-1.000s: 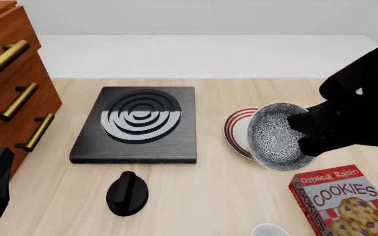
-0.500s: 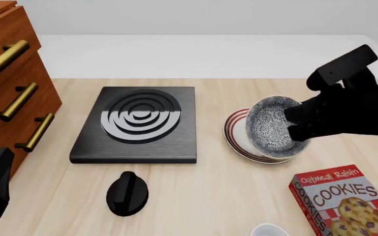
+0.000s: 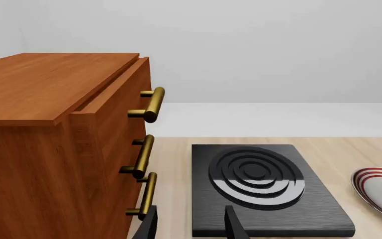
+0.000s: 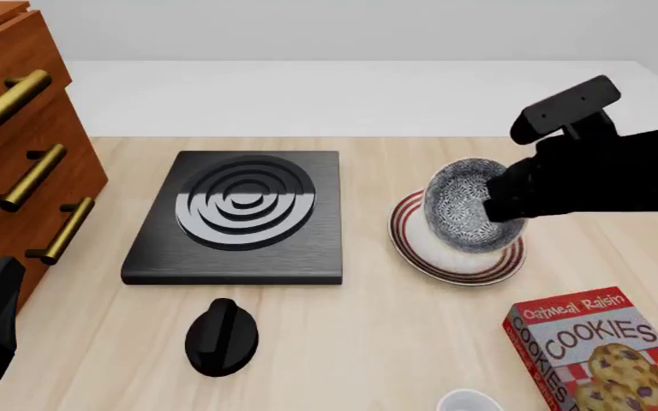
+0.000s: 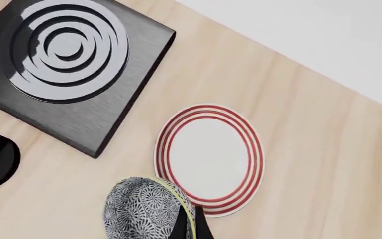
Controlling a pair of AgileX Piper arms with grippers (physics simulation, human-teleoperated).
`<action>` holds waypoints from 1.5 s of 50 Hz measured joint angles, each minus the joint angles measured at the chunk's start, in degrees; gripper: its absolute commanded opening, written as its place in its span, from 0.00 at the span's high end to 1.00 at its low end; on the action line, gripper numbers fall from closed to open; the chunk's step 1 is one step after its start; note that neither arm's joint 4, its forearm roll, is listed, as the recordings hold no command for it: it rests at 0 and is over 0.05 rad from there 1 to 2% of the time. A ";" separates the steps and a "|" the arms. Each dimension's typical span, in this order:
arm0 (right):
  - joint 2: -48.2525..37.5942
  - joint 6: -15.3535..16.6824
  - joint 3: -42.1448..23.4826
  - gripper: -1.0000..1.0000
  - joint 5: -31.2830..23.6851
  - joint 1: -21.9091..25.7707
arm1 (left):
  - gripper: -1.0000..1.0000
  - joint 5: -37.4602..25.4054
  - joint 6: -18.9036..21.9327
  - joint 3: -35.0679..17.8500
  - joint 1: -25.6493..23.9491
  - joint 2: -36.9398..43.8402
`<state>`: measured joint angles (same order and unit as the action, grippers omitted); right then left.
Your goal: Pick the akita bowl on the ramekin and place it on the plate.
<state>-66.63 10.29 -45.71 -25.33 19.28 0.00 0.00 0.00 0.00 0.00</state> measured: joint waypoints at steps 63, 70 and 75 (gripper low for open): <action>-18.10 0.24 -3.10 1.00 9.11 -5.62 | 0.00 0.00 0.00 0.00 0.00 0.00; -19.94 0.05 -3.43 1.00 10.07 -6.37 | 0.00 0.00 0.00 0.00 0.00 0.00; -21.30 0.02 -4.03 1.00 10.48 -6.87 | 0.00 0.00 0.00 0.00 0.00 0.00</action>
<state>-87.93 10.32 -49.74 -14.85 12.40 0.00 0.00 0.00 0.00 0.00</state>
